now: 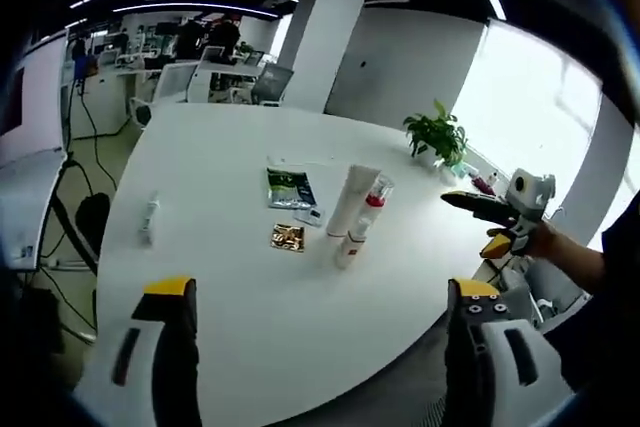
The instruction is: Arrange the skincare products in the storage area until every visible bottle or jar stands upright without overlapping.
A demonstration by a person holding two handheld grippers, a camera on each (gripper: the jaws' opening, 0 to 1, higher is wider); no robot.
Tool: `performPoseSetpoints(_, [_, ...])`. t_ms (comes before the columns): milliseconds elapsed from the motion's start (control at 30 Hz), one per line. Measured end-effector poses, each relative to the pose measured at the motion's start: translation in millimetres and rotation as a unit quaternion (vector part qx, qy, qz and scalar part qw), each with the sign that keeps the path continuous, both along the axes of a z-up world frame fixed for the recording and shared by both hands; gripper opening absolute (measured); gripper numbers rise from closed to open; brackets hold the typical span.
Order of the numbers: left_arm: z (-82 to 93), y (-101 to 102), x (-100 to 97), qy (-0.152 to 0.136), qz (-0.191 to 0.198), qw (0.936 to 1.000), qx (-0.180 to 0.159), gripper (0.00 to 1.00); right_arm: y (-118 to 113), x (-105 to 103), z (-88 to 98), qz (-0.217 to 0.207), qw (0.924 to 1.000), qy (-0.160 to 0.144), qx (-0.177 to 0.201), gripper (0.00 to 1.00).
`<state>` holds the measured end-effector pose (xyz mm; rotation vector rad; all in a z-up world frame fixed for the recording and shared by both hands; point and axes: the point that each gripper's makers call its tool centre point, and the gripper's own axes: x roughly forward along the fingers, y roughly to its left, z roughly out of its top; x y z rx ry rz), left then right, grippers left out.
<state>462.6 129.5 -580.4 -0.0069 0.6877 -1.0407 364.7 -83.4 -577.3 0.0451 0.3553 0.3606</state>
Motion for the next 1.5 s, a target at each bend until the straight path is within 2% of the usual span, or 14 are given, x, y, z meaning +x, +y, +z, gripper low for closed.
performPoseSetpoints(133, [-0.8, 1.0, 2.8, -0.01, -0.001, 0.9999, 0.013, 0.99, -5.3, 0.7, 17.3, -0.011, 0.9995, -0.023, 0.018, 0.99])
performPoseSetpoints(267, [1.6, 1.9, 2.1, -0.023, -0.004, 0.9996, 0.018, 0.99, -7.8, -2.0, 20.8, -0.022, 0.9992, -0.025, 0.022, 0.99])
performPoseSetpoints(567, [-6.8, 6.1, 0.2, -0.013, -0.009, 0.9995, 0.027, 0.97, -11.3, -6.4, 9.8, -0.046, 0.9982, -0.015, 0.035, 0.99])
performPoseSetpoints(1067, [-1.4, -1.4, -2.6, -0.008, -0.015, 0.9998, 0.009, 0.95, -2.4, -9.8, 4.2, -0.049, 0.9975, -0.007, 0.049, 0.99])
performPoseSetpoints(1267, [-6.0, 3.3, -6.3, -0.005, -0.014, 0.9998, 0.015, 0.96, 0.7, -15.4, 3.6, -0.051, 0.9972, -0.006, 0.054, 0.99])
performPoseSetpoints(1500, [-13.7, 6.6, -9.1, 0.0, -0.014, 0.9995, 0.027, 0.96, 0.4, -25.5, -5.1, -0.054, 0.9969, 0.009, 0.055, 0.99])
